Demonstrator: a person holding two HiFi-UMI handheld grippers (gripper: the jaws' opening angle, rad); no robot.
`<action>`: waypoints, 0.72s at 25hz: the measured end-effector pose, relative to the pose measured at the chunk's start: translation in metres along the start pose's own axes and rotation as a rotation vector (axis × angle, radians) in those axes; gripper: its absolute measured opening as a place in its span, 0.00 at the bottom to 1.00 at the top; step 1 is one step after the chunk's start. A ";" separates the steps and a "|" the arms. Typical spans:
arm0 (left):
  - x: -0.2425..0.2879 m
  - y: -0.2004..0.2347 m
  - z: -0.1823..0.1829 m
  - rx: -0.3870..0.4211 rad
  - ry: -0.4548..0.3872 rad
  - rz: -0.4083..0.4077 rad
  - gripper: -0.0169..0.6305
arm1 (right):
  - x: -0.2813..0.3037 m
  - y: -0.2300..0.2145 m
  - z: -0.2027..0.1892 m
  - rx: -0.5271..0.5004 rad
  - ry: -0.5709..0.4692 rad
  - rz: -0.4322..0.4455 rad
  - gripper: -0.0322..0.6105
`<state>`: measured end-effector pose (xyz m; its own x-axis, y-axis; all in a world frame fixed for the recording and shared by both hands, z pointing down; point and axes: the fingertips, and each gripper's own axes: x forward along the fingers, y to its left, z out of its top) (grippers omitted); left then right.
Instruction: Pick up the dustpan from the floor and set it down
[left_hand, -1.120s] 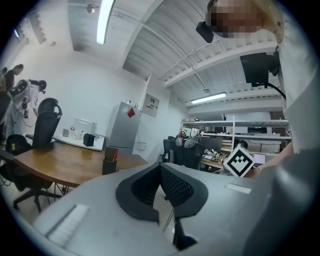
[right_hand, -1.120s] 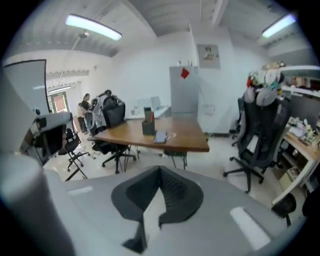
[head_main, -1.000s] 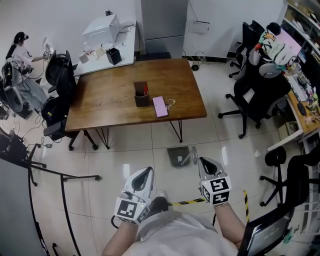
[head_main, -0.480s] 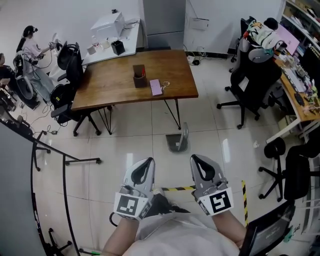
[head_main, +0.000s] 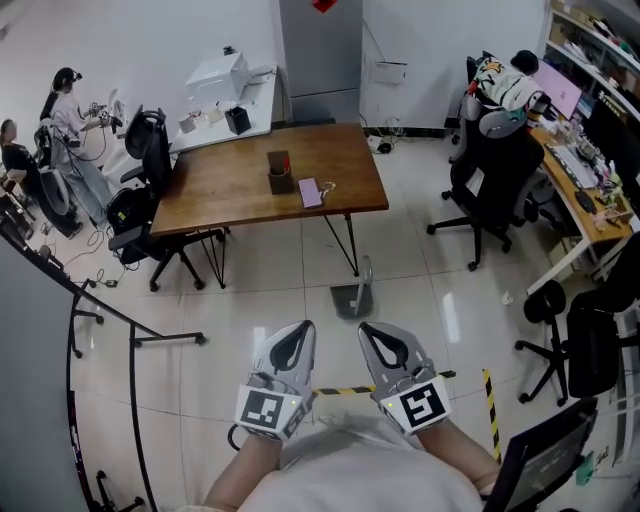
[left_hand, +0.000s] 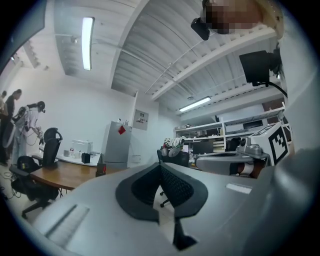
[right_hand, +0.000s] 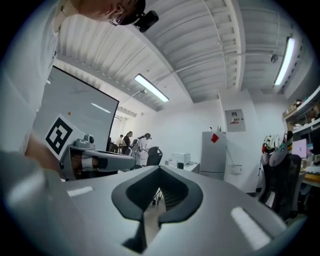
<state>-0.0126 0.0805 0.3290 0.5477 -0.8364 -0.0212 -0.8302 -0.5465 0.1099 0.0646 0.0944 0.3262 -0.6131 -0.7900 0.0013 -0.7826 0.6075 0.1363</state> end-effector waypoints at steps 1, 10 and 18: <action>0.000 -0.001 0.001 0.007 0.003 0.001 0.05 | -0.001 0.000 -0.004 0.008 0.011 -0.005 0.05; -0.007 -0.003 -0.003 0.019 0.020 0.004 0.05 | -0.007 -0.011 -0.013 0.074 0.031 -0.058 0.05; -0.007 0.000 -0.015 0.022 0.031 -0.001 0.05 | -0.004 -0.015 -0.023 0.107 0.052 -0.064 0.05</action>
<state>-0.0148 0.0869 0.3438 0.5509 -0.8345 0.0092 -0.8318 -0.5481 0.0881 0.0811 0.0864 0.3467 -0.5570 -0.8291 0.0478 -0.8288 0.5586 0.0316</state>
